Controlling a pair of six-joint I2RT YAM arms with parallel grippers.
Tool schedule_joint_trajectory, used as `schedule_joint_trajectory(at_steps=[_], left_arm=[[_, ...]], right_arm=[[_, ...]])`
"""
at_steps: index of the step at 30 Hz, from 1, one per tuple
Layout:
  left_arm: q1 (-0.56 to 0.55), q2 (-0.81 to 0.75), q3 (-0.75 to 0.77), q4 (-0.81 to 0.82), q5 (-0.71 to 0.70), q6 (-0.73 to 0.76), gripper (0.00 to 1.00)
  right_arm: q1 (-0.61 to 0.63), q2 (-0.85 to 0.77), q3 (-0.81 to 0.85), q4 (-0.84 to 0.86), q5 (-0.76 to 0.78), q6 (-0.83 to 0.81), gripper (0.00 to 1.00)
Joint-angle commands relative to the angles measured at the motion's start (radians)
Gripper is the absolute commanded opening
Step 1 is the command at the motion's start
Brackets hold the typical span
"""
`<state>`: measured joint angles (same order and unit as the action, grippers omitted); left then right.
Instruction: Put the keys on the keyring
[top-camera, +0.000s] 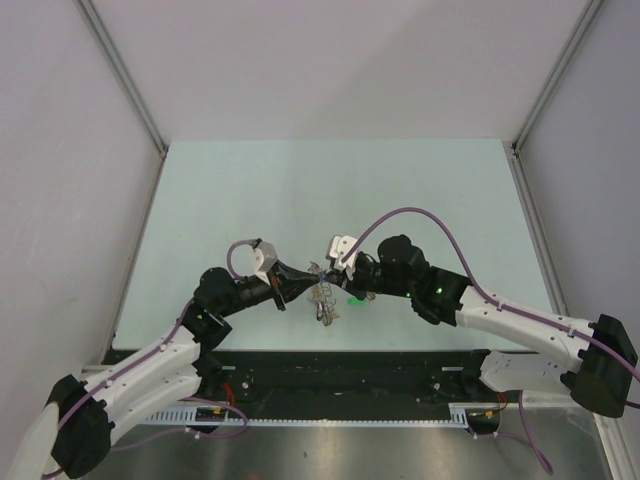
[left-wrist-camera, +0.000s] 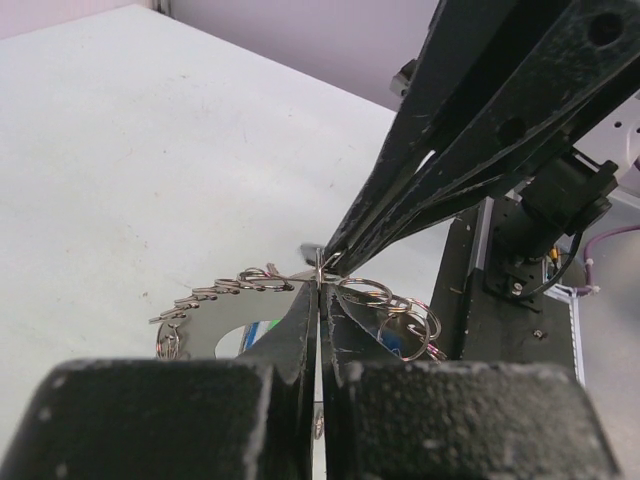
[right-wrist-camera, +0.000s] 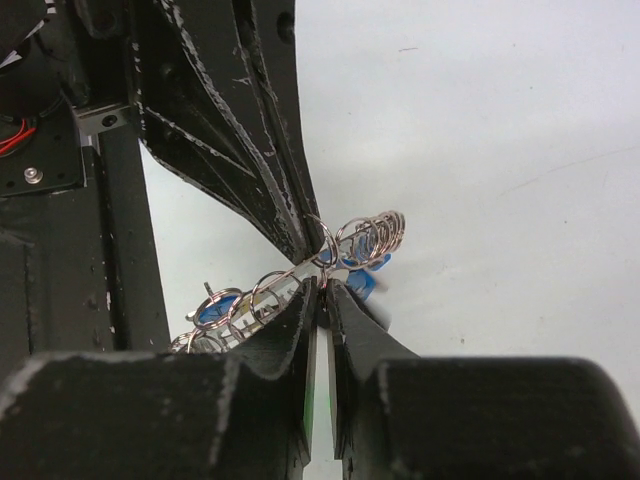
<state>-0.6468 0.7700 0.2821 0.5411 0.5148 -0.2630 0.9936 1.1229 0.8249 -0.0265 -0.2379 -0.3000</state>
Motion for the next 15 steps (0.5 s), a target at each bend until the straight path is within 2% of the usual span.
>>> schedule_joint_trajectory(at_steps=[1,6,15], left_arm=[[0.006,-0.037,0.019,0.117,0.001,-0.018,0.00],[0.006,-0.035,0.028,0.111,0.007,-0.019,0.00],[0.004,-0.031,0.031,0.112,0.027,-0.022,0.00]], right_arm=[[-0.001,0.011,-0.003,0.011,0.023,0.012,0.13],[0.000,0.011,-0.004,0.014,0.023,0.013,0.19],[0.000,0.012,-0.004,0.046,0.009,0.009,0.22]])
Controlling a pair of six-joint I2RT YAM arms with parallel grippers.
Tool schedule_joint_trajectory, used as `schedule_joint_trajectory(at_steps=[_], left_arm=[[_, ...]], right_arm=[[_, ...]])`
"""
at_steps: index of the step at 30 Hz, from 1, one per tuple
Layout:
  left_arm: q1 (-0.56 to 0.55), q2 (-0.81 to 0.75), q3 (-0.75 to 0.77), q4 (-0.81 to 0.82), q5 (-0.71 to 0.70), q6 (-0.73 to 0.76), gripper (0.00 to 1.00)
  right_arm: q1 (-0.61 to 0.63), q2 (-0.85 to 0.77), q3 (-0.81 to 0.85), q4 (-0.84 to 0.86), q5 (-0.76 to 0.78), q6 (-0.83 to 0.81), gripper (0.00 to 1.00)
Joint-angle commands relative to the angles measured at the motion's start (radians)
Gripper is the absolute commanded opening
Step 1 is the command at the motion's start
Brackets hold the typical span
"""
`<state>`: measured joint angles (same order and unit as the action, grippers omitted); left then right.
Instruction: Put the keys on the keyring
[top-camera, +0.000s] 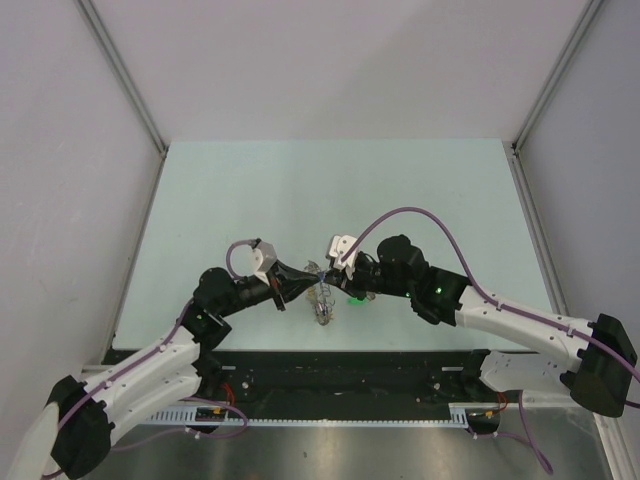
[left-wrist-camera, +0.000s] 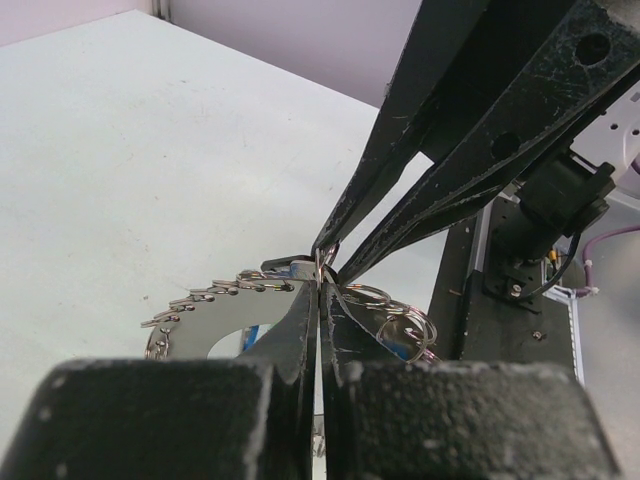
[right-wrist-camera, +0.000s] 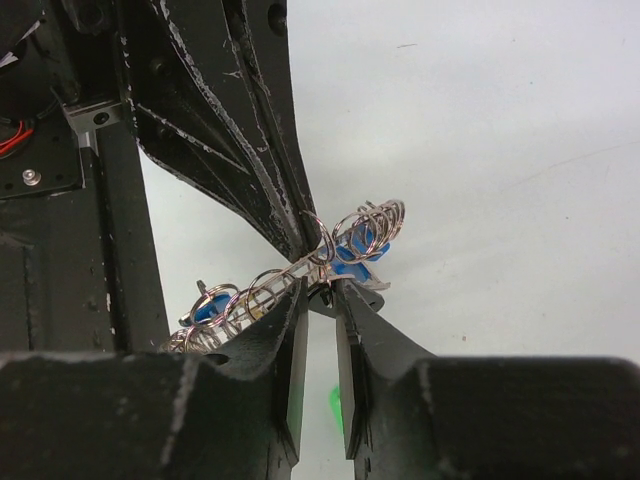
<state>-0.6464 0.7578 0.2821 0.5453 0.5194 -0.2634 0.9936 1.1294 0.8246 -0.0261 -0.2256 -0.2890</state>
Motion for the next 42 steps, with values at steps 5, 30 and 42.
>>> schedule_joint_trajectory(at_steps=[5,30,42], left_arm=[[0.004,-0.014,0.034,0.105,0.033,-0.019,0.00],[0.047,-0.025,0.327,-0.586,0.122,0.291,0.42],[0.110,0.310,0.627,-1.053,0.462,0.788,0.65]], right_arm=[[-0.003,0.010,-0.001,0.061,-0.027,-0.009,0.22],[0.005,-0.017,0.041,-0.049,-0.032,-0.098,0.00],[0.023,-0.025,0.050,-0.069,-0.026,-0.122,0.00]])
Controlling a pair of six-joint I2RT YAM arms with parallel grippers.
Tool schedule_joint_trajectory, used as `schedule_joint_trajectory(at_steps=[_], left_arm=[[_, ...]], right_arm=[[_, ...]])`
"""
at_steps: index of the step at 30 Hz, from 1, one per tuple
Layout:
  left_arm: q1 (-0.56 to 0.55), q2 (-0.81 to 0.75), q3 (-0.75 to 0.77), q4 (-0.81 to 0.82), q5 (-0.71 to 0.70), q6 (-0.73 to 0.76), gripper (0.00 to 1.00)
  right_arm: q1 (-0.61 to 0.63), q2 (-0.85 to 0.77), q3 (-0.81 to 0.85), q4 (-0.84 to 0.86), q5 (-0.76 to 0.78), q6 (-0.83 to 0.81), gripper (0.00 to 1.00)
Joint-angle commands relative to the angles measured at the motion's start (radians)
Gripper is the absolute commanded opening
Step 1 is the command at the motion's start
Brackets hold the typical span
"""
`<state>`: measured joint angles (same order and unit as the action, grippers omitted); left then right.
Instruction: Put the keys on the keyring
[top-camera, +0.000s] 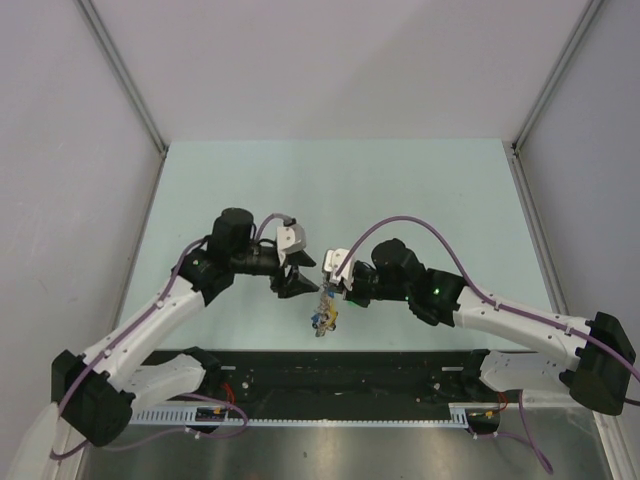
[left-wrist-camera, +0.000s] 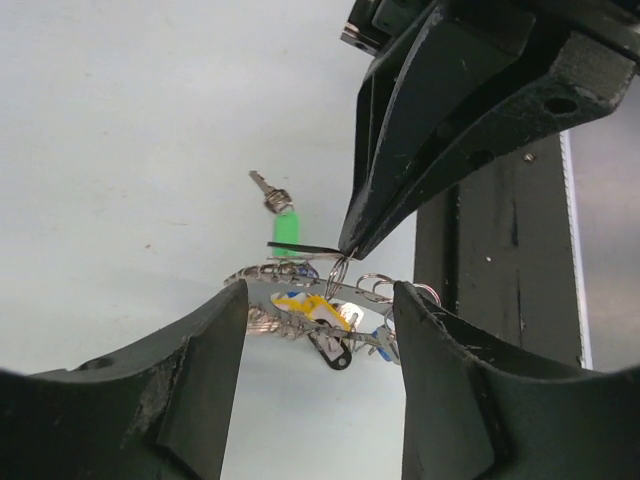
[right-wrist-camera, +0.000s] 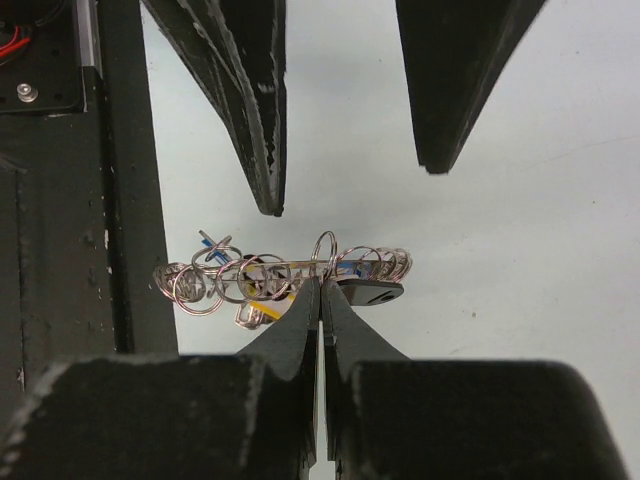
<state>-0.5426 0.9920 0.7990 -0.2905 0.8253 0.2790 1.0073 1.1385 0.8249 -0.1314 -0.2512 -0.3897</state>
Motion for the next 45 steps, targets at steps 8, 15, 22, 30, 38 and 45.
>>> schedule_joint_trajectory(at_steps=[8,15,22,30,38,45], left_arm=[[0.003,0.212,0.186,-0.309,0.230,0.328,0.54],[-0.022,0.257,0.187,-0.294,0.230,0.312,0.45],[-0.040,0.270,0.183,-0.253,0.235,0.281,0.40],[-0.059,0.283,0.177,-0.243,0.236,0.262,0.31],[-0.062,0.260,0.172,-0.260,0.187,0.252,0.00],[-0.019,0.145,0.123,-0.130,0.123,0.119,0.00]], right_arm=[[0.017,-0.039,0.052,0.030,0.009,-0.024,0.00],[0.020,-0.034,0.052,0.035,0.007,-0.024,0.00],[0.025,-0.026,0.054,0.033,0.004,-0.024,0.00],[0.034,-0.025,0.057,0.032,0.010,-0.023,0.00],[0.034,-0.043,0.056,0.009,0.039,-0.024,0.00],[0.030,-0.072,0.054,-0.028,0.085,-0.023,0.00]])
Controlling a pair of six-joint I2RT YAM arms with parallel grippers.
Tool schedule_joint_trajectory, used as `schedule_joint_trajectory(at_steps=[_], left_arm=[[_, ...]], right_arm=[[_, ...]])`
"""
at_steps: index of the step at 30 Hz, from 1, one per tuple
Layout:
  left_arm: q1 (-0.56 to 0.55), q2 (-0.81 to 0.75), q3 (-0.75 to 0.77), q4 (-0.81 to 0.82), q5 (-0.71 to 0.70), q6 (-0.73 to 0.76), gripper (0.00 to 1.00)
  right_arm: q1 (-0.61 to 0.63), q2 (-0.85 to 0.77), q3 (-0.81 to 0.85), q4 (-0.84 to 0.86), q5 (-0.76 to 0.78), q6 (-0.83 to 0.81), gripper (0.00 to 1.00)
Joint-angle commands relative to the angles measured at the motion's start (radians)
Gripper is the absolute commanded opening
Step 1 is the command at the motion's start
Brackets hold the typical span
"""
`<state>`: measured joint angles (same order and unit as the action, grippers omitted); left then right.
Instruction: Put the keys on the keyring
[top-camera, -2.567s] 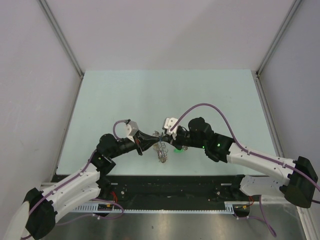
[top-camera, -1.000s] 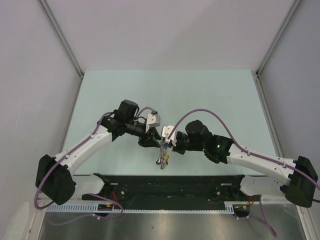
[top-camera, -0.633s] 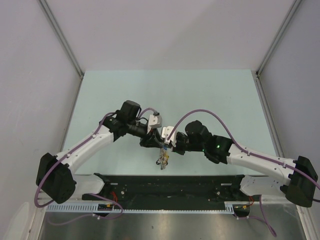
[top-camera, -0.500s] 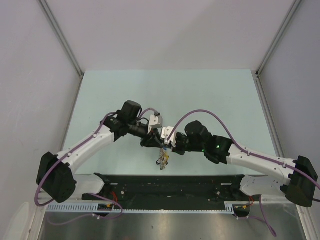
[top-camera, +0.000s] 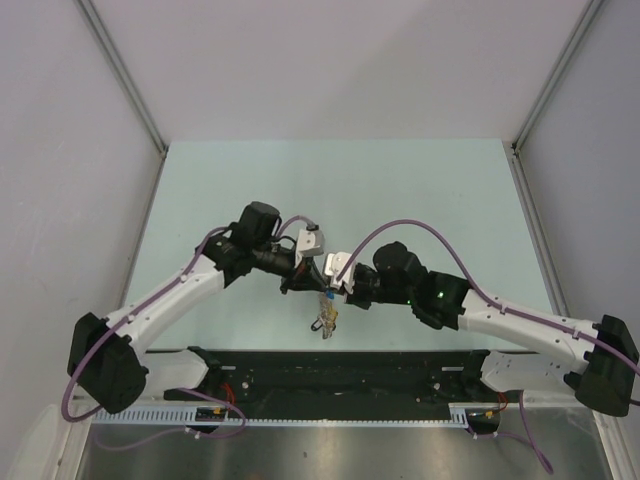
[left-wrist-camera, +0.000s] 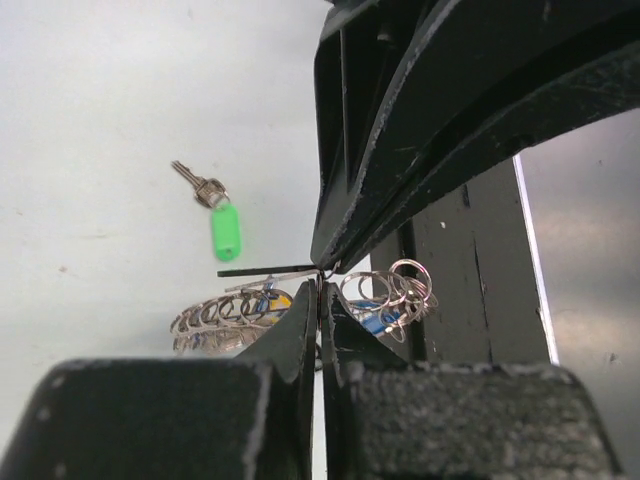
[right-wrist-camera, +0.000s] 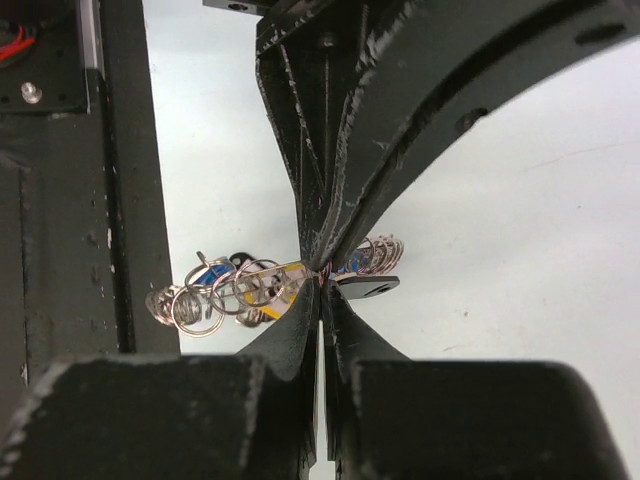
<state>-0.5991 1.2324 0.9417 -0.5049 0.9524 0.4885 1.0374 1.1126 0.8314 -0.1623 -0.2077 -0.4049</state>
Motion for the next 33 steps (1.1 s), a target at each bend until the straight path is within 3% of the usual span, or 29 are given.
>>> schedule_joint_trajectory(at_steps=[1,14,19,28,33], left_arm=[[0.044,-0.111,-0.033,0.165,-0.010,-0.128,0.00],[0.050,-0.326,-0.239,0.764,-0.204,-0.649,0.00],[-0.021,-0.375,-0.303,0.929,-0.332,-0.708,0.00],[-0.128,-0.448,-0.550,1.281,-0.644,-0.820,0.00],[-0.140,-0.479,-0.609,1.292,-0.662,-0.827,0.01]], right_arm=[[-0.002,-0.046,0.048,0.003,0.044,-0.008,0.00],[0.015,-0.027,0.034,0.058,0.028,0.011,0.00],[0.021,-0.039,-0.001,0.188,0.018,0.043,0.00],[0.021,-0.030,-0.046,0.334,0.045,0.081,0.00],[0.007,-0.037,-0.049,0.348,0.047,0.057,0.00]])
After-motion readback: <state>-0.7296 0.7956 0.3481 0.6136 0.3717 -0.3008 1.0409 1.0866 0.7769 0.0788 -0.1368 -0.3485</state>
